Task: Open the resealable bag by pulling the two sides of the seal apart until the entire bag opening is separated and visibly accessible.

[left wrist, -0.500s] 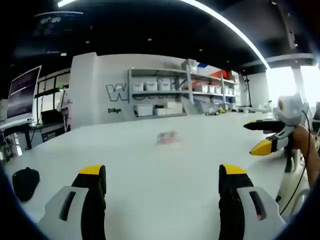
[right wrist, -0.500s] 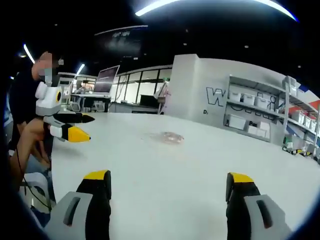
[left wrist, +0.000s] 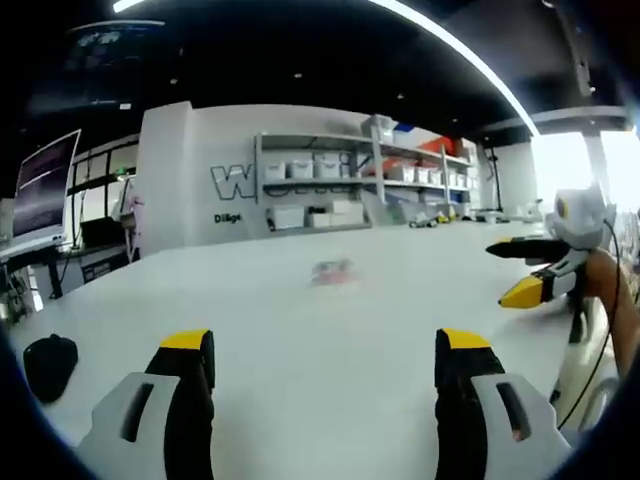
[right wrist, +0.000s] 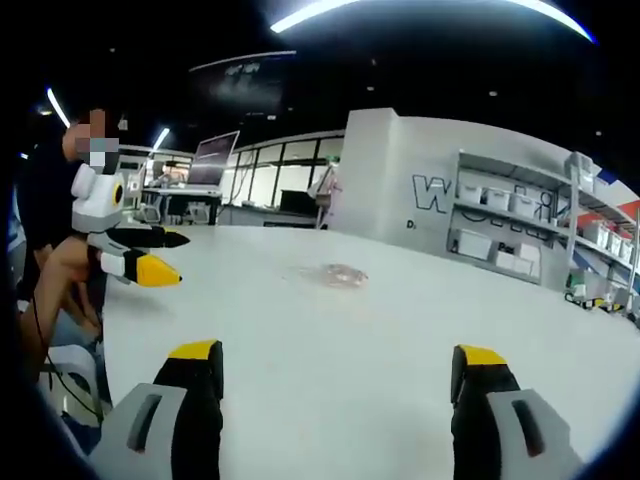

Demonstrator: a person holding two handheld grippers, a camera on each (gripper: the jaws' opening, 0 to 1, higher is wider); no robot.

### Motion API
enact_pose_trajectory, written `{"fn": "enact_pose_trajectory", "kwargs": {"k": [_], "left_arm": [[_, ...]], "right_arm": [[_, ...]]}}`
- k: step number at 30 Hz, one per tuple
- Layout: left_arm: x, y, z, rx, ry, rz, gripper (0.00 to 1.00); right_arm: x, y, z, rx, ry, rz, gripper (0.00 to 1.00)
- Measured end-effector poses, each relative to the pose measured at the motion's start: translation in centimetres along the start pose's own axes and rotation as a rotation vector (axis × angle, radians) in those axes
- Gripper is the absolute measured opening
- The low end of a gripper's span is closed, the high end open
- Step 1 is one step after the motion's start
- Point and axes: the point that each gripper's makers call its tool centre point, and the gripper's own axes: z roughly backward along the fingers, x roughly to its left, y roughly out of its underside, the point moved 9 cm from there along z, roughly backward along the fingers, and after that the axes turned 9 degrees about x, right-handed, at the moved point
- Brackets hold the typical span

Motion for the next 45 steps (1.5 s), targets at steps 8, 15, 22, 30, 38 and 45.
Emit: {"fn": "enact_pose_trajectory", "kwargs": {"k": [8,15,22,30,38,45], "left_arm": [[0.10,-0.04,0.14,-0.008,0.000,0.013,0.91],[0.13,-0.02,0.13,-0.005,0.000,0.013,0.91],[0.10,-0.01,0.06,0.000,0.003,0.009,0.91],[0.11,-0.02,0.07,0.000,0.006,0.012,0.91],[0.16,-0.14,0.09,-0.005,0.007,0.015,0.91],[0.34,-0.10,0.24,-0.004,0.002,0.023,0.91]], "right_arm": [[0.08,0.02,0.04,0.001,-0.003,0.001,0.95],[0.10,-0.01,0.04,0.000,-0.007,0.001,0.95],[0.12,-0.04,-0.01,0.002,-0.012,0.003,0.94],[0.09,-0.09,-0.03,0.000,-0.013,0.002,0.93],[0.08,-0.09,-0.02,-0.002,-0.013,0.001,0.93],[0.06,-0.07,0.01,-0.003,-0.012,-0.001,0.93]]}}
